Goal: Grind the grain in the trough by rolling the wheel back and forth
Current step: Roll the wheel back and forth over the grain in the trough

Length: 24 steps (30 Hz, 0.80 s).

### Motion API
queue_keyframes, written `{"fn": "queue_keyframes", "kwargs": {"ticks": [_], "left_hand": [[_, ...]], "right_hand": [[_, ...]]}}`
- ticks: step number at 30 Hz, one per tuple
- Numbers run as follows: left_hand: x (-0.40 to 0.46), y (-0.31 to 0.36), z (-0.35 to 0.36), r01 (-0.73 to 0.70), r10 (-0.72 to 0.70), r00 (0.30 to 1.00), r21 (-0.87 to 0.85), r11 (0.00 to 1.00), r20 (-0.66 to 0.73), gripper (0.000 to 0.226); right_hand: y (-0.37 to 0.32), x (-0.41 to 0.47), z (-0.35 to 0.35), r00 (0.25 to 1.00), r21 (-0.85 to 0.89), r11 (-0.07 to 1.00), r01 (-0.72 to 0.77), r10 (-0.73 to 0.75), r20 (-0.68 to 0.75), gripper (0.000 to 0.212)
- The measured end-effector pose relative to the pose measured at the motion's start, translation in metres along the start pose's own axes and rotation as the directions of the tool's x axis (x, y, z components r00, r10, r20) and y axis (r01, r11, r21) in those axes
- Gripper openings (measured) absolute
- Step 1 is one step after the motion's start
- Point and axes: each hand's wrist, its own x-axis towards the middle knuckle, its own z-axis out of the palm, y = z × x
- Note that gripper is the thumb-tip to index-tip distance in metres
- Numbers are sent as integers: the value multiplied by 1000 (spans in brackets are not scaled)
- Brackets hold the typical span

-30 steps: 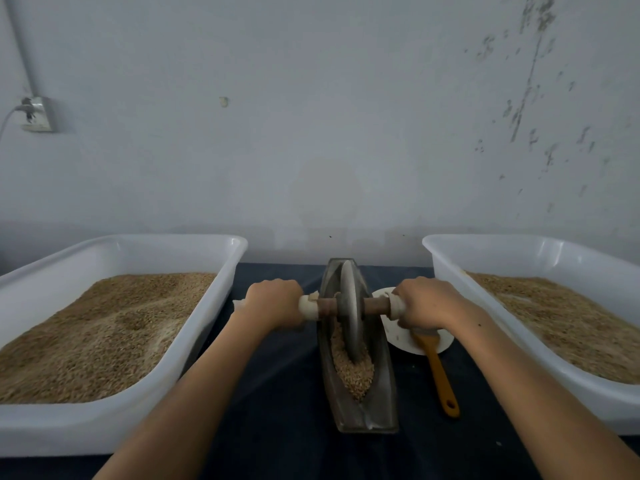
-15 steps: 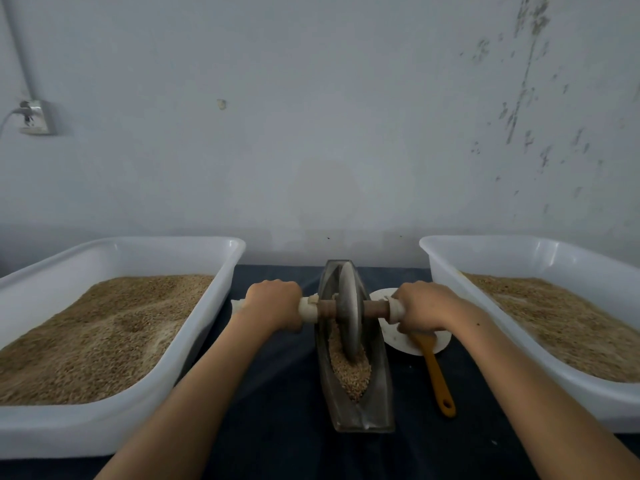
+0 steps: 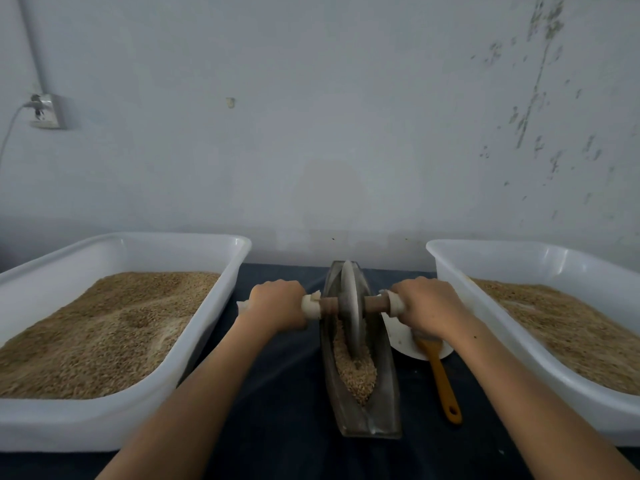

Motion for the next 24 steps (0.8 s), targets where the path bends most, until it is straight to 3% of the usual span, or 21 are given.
{"fn": "queue_keyframes", "kwargs": {"ticks": [2, 5, 9, 12, 17, 20, 24], "left_hand": [[-1, 1, 3, 4, -3, 998, 17, 1000, -70, 17], [-2, 3, 2, 4, -1, 997, 43, 999, -80, 15], [-3, 3, -4, -11, 10, 1000, 45, 999, 24, 30], [-4, 3, -10, -14, 8, 991, 47, 999, 135, 37], [-3, 2, -15, -28, 24, 960, 11, 1000, 280, 16], [-3, 3, -15, -34, 30, 968, 15, 999, 250, 16], [-2, 4, -11, -24, 17, 995, 65, 998, 100, 34]], "right_hand": [[-1, -1, 4, 996, 4, 1000, 1, -1, -93, 9], [0, 0, 5, 997, 14, 1000, -1, 2, -76, 18], [2, -1, 0, 995, 8, 1000, -10, 9, 97, 9], [4, -1, -10, 960, 63, 998, -20, 2, 280, 13], [4, -4, -18, 908, 126, 991, -33, -23, 419, 22], [4, -2, -14, 910, 123, 992, -40, -14, 414, 22], [6, 1, -9, 949, 91, 995, -33, 3, 315, 22]]}}
